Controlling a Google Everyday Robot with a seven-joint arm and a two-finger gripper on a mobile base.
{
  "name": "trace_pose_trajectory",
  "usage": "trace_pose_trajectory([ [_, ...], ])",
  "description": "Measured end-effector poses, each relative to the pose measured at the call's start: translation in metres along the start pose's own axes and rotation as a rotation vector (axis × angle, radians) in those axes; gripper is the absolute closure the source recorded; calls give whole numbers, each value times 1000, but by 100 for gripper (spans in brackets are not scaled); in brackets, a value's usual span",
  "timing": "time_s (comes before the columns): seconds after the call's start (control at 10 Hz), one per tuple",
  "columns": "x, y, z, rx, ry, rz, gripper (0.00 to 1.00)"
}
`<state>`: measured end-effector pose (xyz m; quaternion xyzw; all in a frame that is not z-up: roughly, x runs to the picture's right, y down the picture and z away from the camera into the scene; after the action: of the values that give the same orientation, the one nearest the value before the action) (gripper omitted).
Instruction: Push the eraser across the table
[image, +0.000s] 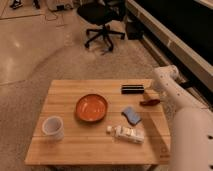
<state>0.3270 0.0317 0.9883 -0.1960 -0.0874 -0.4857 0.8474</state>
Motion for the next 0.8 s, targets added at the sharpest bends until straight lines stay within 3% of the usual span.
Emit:
trace_pose_trajectory([
  [0.3,-11,-23,-4,21,-12,-49,20],
  [0.8,-10,-41,-4,-12,24,-167,20],
])
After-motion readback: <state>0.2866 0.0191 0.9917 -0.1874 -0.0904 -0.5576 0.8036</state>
